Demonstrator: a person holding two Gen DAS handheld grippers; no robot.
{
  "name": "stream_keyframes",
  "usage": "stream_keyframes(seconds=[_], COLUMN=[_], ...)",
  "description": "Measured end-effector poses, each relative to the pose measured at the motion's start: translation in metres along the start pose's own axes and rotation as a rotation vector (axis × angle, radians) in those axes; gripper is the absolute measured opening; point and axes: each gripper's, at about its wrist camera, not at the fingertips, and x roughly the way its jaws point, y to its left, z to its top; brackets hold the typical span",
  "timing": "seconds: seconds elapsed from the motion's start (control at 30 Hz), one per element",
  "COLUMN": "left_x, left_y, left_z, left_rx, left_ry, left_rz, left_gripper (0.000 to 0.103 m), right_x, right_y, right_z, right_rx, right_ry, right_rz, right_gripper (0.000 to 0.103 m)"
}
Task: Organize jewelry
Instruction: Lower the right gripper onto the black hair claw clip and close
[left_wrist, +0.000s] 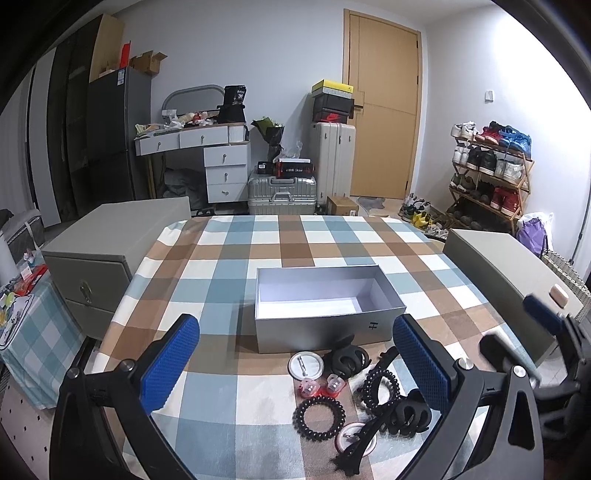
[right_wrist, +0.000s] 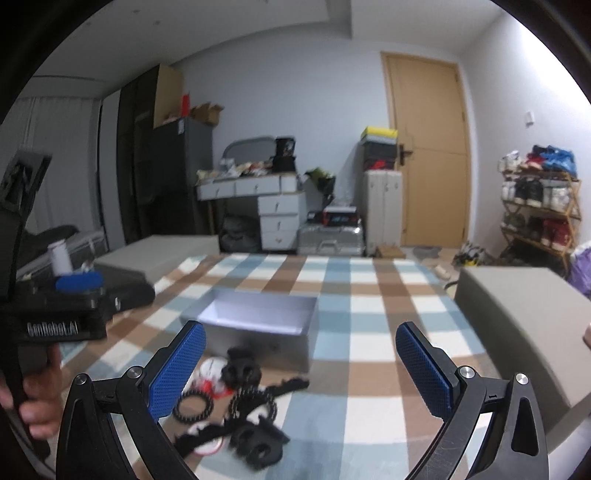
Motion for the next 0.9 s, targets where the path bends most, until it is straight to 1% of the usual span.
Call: stream_keyframes(seconds=[0.07, 0.2, 0.27, 0.43, 0.5, 0.6, 0.8, 0.87, 0.9], left_x=[0.001, 0.005, 0.007, 0.015, 0.017, 0.02, 0.02, 0.019, 0.019], left_y=[0.0, -0.001, 0.001, 0.007, 0.009, 0.012, 0.016, 0.016, 0.017], left_z=[-0.001, -0.005, -0.008, -0.019, -0.024, -0.03, -0.035, -0.036, -0.036], left_rx=[0.001, 0.01, 0.01, 0.008, 0.008, 0.008, 0.003, 0.003, 0.002], left_ry=[0.006, 0.021, 0.035, 0.075, 0.092, 0.114, 0.131, 0.131, 0.131], left_rz=[-0.001, 0.005, 0.01, 0.023, 0.029, 0.043, 0.052, 0.055, 0.054], left_gripper=[0.102, 0.102, 0.102, 0.102, 0.102, 0.102, 0.102, 0.102, 0.102], right_x=[0.004, 0.019, 0.028, 0.045, 0.051, 0.053, 0.054, 0.055, 0.056], right_y=[-0.002, -0.004, -0.006, -0.007, -0.007, -0.005, 0.003, 0.004, 0.004], right_z=[-0.007, -0.027, -0.037, -0.057, -0.064, -0.069, -0.072, -0.073, -0.074], right_rx=[0.008, 0.05, 0.075, 0.144, 0.16, 0.171, 0.148, 0.141, 0.138], right_ry=[0.034, 0.143, 0.202, 0.312, 0.349, 0.379, 0.406, 0.412, 0.416], right_rz=[0.023, 0.086, 0.118, 0.181, 0.2, 0.222, 0.241, 0.243, 0.244], right_gripper=[0.103, 0.103, 0.103, 0.103, 0.103, 0.102, 0.09, 0.082, 0.076])
